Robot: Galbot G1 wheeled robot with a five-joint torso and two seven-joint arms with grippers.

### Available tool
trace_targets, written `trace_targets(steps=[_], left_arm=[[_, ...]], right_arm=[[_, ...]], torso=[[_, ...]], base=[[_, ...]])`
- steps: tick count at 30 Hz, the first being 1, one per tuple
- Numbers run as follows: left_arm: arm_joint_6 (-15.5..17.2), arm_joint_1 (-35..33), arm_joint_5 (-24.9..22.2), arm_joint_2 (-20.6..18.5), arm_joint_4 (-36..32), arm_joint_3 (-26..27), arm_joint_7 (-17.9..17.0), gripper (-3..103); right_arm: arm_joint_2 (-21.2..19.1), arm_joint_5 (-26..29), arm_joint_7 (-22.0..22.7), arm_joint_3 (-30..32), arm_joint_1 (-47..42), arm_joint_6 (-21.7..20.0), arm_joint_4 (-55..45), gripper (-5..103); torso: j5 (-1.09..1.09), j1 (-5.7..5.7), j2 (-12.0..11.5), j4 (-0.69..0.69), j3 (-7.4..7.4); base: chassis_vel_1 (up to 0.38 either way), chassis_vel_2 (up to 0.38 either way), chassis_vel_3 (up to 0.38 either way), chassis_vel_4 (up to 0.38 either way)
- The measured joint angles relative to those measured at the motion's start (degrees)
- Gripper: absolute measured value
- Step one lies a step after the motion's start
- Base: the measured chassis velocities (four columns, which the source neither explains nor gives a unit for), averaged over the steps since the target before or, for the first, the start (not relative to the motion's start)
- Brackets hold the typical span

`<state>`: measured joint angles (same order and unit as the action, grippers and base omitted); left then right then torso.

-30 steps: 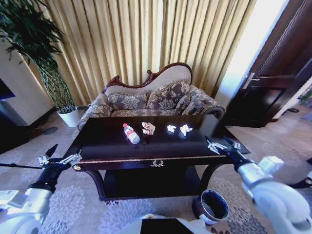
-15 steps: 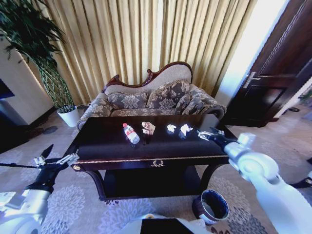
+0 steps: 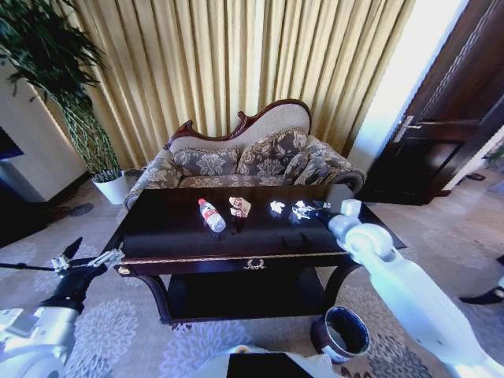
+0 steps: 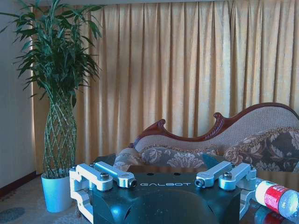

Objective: Move to the front of the table and place the trash on the table into the trash bin.

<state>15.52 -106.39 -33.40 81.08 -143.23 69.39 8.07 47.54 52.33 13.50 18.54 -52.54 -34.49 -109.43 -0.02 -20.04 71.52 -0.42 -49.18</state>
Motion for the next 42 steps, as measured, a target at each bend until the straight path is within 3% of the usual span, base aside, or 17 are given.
trace_targets(steps=[14, 16, 18, 22, 25, 26, 28, 31, 34, 37, 39, 42], left_arm=[[0.65, 1.43, 0.34, 1.58, -0.01, -1.76, 0.14, 100], [1.11, 1.84, 0.35, 1.78, -0.01, -1.85, 0.15, 100], [1.33, 2.16, 0.36, 1.84, -0.01, -1.85, 0.13, 100], [1.44, 2.36, 0.35, 1.82, -0.01, -1.71, -0.02, 100], [1.43, 2.38, 0.35, 1.9, -0.01, -1.7, -0.04, 100], [1.43, 2.38, 0.35, 1.93, -0.01, -1.7, -0.04, 100], [1.43, 2.38, 0.35, 1.91, -0.01, -1.7, -0.05, 100], [1.39, 2.54, 0.35, 1.69, -0.01, -1.7, -0.05, 100], [1.36, 2.7, 0.35, 1.68, -0.01, -1.85, -0.05, 100], [1.3, 2.69, 0.35, 1.75, -0.01, -2.07, -0.04, 100], [1.29, 2.69, 0.35, 1.75, -0.01, -2.07, -0.04, 100], [1.19, 2.71, 0.35, 1.63, -0.01, -1.9, -0.01, 100]], right_arm=[[1.11, -0.62, 1.66, -4.32, 2.77, -0.53, 5.45, 102], [1.2, -0.95, 1.62, -4.84, 3.22, -0.09, 6.19, 99], [1.21, -1.24, 1.57, -5.28, 3.63, 0.11, 6.79, 94], [1.01, -1.49, 1.36, -5.93, 3.96, 0.52, 7.63, 72], [0.99, -1.7, 1.27, -5.97, 3.88, 0.89, 7.82, 67], [0.97, -1.9, 1.23, -5.97, 3.69, 1.12, 7.86, 56], [0.95, -2.02, 1.21, -5.96, 3.52, 1.26, 7.86, 56], [0.87, -2.16, 1.16, -5.77, 3.07, 1.5, 7.65, 40], [0.77, -2.25, 1.14, -5.5, 2.7, 1.64, 7.38, 34], [0.55, -2.26, 1.13, -5.18, 2.27, 1.8, 7.07, 18], [0.5, -2.26, 1.13, -5.14, 2.23, 1.83, 7.05, 18], [0.26, -2.23, 1.12, -4.98, 2.18, 1.93, 6.96, 3]], torso=[[0.01, 0.01, 0.0, -0.01, 0.0], [0.01, 0.01, 0.01, -0.01, 0.01], [0.01, 0.01, 0.01, -0.01, 0.01], [0.01, 0.01, 0.0, -0.01, 0.0], [0.01, 0.01, 0.01, -0.01, 0.0], [0.01, 0.01, 0.01, -0.01, 0.01], [0.01, 0.01, 0.01, -0.01, 0.0], [0.01, 0.01, 0.01, -0.01, 0.01], [0.01, 0.01, 0.01, -0.01, 0.0], [0.01, 0.01, 0.01, -0.01, 0.01], [0.01, 0.01, 0.01, -0.01, 0.01], [0.01, 0.01, 0.01, -0.01, 0.01]], base=[[0.0, 0.0, 0.0, 0.0], [0.0, 0.0, 0.0, 0.0], [0.0, 0.0, 0.0, 0.0], [0.0, 0.0, 0.0, 0.0], [0.0, 0.0, 0.0, 0.0], [0.0, 0.0, 0.0, 0.0], [0.0, 0.0, 0.0, 0.0], [0.0, 0.0, 0.0, 0.0], [0.0, 0.0, 0.0, 0.0], [0.0, 0.0, 0.0, 0.0], [0.0, 0.0, 0.0, 0.0], [0.0, 0.0, 0.0, 0.0]])
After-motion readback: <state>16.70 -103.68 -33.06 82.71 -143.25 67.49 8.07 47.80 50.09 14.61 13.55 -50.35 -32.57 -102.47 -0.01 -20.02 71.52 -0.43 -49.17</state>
